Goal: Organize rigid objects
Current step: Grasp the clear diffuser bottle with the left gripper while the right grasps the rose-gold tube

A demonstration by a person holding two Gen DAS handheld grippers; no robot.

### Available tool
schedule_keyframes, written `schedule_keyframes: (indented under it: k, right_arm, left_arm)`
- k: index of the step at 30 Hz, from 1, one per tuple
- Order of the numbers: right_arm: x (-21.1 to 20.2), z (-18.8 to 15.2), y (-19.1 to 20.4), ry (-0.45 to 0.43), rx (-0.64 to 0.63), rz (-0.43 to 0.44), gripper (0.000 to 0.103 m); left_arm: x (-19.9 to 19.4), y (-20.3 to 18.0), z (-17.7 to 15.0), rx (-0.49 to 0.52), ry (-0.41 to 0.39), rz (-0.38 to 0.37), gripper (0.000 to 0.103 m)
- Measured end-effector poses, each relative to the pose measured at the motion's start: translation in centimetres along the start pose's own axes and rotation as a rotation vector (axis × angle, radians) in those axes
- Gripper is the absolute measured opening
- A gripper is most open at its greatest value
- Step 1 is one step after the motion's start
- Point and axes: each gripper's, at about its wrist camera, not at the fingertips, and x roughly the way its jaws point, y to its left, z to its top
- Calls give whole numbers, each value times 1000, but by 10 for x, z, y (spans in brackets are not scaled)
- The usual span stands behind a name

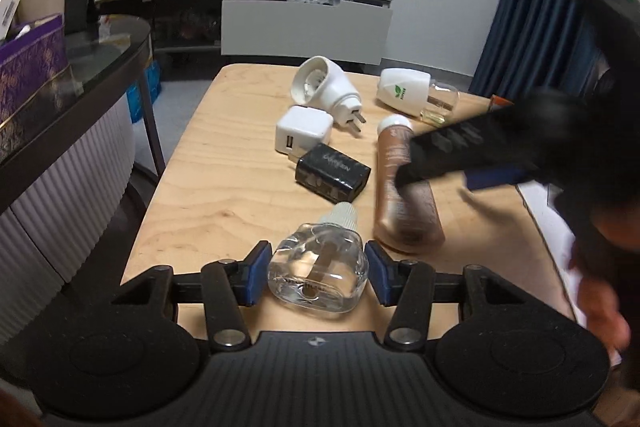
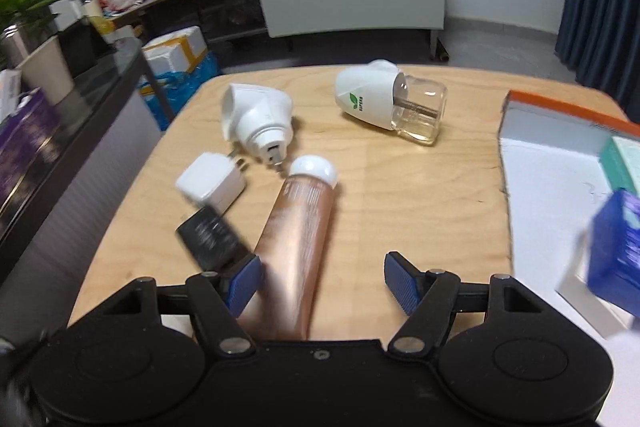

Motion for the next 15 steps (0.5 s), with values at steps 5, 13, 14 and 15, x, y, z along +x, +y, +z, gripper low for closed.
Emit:
schedule_keyframes:
  k: [5, 13, 14, 15]
  right_arm:
    - [24, 11, 10, 0, -21, -29, 83]
    - [25, 7, 14, -66, -118, -65, 47]
    - [24, 6, 13, -72, -120, -71, 47]
    - [22, 5, 11, -74, -116, -70, 47]
  left_arm:
    - [5, -4, -2, 38, 4, 2, 52]
    - [13, -15, -3, 116, -37, 40, 50]
    - [13, -15, -4, 115, -40, 33, 50]
    - [12, -15, -5, 115, -43, 30, 50]
